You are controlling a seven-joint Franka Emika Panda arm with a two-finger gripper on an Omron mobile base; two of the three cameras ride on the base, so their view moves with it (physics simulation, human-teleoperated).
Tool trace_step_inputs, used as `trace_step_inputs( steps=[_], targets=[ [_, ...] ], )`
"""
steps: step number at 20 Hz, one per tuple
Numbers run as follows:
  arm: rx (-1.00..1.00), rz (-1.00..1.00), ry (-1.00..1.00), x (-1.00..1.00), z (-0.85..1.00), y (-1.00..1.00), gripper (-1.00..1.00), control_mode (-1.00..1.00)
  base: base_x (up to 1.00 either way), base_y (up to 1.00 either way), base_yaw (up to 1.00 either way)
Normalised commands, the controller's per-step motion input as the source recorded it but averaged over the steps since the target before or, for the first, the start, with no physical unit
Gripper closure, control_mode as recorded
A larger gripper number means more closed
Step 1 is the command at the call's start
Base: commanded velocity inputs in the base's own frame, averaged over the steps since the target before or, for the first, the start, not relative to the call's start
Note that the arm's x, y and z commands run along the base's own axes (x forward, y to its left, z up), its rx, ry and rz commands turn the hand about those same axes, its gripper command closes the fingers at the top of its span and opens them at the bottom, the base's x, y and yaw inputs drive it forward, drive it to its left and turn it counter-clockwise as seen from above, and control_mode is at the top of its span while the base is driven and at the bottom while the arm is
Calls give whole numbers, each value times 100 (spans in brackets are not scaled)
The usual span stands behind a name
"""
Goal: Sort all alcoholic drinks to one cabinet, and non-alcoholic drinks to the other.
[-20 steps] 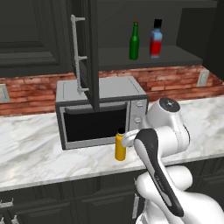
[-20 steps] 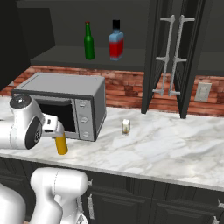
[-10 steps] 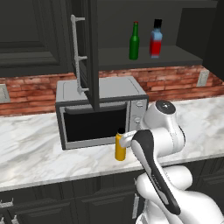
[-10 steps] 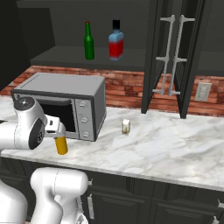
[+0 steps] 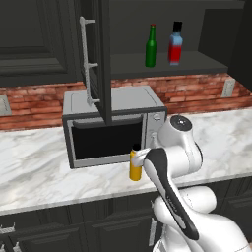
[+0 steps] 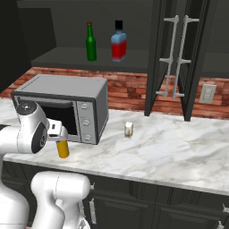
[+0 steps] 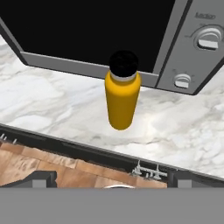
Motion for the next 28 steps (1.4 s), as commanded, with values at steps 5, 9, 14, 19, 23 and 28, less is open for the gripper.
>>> trace_step_inputs(
  steps=[5, 9, 14, 19, 23, 28],
  targets=[
    [-1, 0, -1, 11, -8, 4, -100, -100, 0, 0, 0],
    [-1, -1, 0, 12, -8, 4, -100, -100, 0, 0, 0],
    [-1, -2, 0, 13, -7, 3, -100, -100, 0, 0, 0],
    [-1, -2, 0, 10, -6, 0, -100, -100, 0, 0, 0],
    [-1, -1, 0, 12, -10, 1, -100, -100, 0, 0, 0],
    [-1, -1, 0, 12, -14, 2, -100, -100, 0, 0, 0]
  ],
)
